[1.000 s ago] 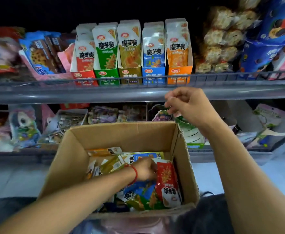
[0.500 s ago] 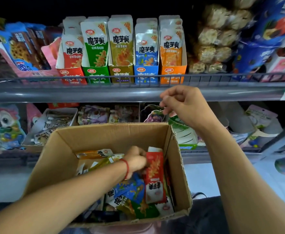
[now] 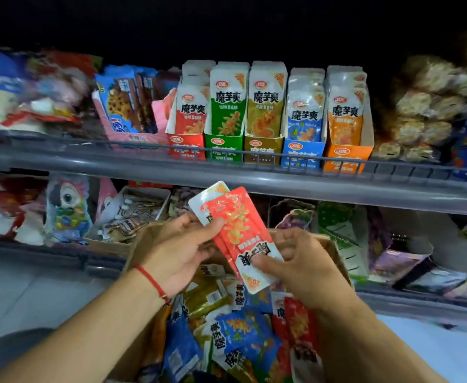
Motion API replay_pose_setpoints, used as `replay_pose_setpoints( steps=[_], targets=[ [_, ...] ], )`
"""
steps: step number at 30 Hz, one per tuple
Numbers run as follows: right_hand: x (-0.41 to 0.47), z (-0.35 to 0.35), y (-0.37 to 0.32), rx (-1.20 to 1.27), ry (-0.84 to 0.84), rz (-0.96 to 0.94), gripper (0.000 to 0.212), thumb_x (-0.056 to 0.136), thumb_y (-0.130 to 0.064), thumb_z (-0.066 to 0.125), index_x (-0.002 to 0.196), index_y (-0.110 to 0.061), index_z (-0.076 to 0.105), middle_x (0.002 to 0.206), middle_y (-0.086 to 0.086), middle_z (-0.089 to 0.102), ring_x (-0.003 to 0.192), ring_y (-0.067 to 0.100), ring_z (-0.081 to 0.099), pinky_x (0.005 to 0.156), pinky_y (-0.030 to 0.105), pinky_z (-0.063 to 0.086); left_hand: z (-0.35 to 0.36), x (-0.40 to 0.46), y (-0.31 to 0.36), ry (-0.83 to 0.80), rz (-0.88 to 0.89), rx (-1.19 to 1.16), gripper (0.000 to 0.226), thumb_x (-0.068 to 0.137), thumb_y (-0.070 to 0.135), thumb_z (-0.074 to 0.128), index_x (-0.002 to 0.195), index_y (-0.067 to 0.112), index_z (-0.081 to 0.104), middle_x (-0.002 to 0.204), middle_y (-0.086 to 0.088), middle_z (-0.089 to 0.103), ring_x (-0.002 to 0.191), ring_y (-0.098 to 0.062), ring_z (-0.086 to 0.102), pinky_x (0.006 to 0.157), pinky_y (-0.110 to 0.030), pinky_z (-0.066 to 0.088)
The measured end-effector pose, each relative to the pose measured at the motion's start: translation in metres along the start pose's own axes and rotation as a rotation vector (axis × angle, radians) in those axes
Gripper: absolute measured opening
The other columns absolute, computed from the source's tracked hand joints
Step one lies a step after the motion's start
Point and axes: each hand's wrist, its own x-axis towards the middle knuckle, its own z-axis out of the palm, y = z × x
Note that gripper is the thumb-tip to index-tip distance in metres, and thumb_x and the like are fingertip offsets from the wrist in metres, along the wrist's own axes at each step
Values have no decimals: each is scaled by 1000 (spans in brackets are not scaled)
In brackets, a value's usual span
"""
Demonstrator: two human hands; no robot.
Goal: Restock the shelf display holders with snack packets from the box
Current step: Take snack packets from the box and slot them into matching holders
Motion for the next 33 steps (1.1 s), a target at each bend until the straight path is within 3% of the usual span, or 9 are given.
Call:
replay_pose_setpoints(
  steps=[3,5,7,10,14,21,25,30,33],
  targets=[
    [8,-2,0,158,64,-21,31,81,-27,86,103,-23,65,93,-2,79,81,17,77,79,48,63,-14,2,10,69,110,2,21,87,-1,69,107,5,68,100,-11,78,82,-17,74,69,-29,61],
    [9,-13,-7,123,102,-135,19,88,-21,79,103,-24,68,90,-4,78,78,14,76,69,36,63,-29,5,18,142,169,45,14,90,2,69,103,6,69,95,-9,79,82,-18,72,69,-29,59],
    [5,-25,-15,31,102,-284,17,91,-19,73,104,-30,68,91,-15,75,78,6,73,62,20,57,-42,10,23,211,220,128,14,89,7,72,103,7,70,96,-10,79,83,-20,74,66,-28,58],
    [-4,-37,-25,23,-6,-376,24,87,-24,73,109,-34,69,97,-18,74,85,5,74,69,20,59,-50,10,25,240,288,267,13,89,12,75,102,10,72,95,-9,79,91,-25,75,76,-36,60],
    [-13,-32,-28,-89,-159,-348,32,82,-22,79,111,-34,73,98,-12,75,89,7,74,68,24,61,-43,-1,22,111,291,437,8,88,14,76,96,12,74,88,-7,79,82,-20,75,75,-34,59],
    [-3,0,-17,-328,223,-550,44,81,-38,83,117,-42,59,93,-19,70,87,-9,65,64,9,50,-17,-21,-2,-171,138,457,21,83,17,78,101,8,74,99,-12,78,96,-29,75,87,-44,59],
    [1,5,-14,-409,317,-654,49,78,-46,82,120,-34,60,99,-18,68,92,-6,62,72,5,48,-13,-23,-2,-281,172,559,38,68,15,86,104,21,73,101,-1,78,96,-16,73,86,-29,61],
    [4,4,-16,-449,424,-698,60,73,-57,76,123,-26,62,112,-15,61,95,1,58,72,24,55,-13,-21,-3,-276,243,708,45,73,3,87,109,24,71,104,2,77,98,-14,72,90,-30,59],
    [7,0,-23,-357,305,-585,51,77,-49,80,122,-33,62,118,-17,60,105,5,60,83,26,55,-16,-20,3,-302,291,740,37,77,8,85,107,26,72,101,7,78,95,-11,72,90,-31,59]
  ],
)
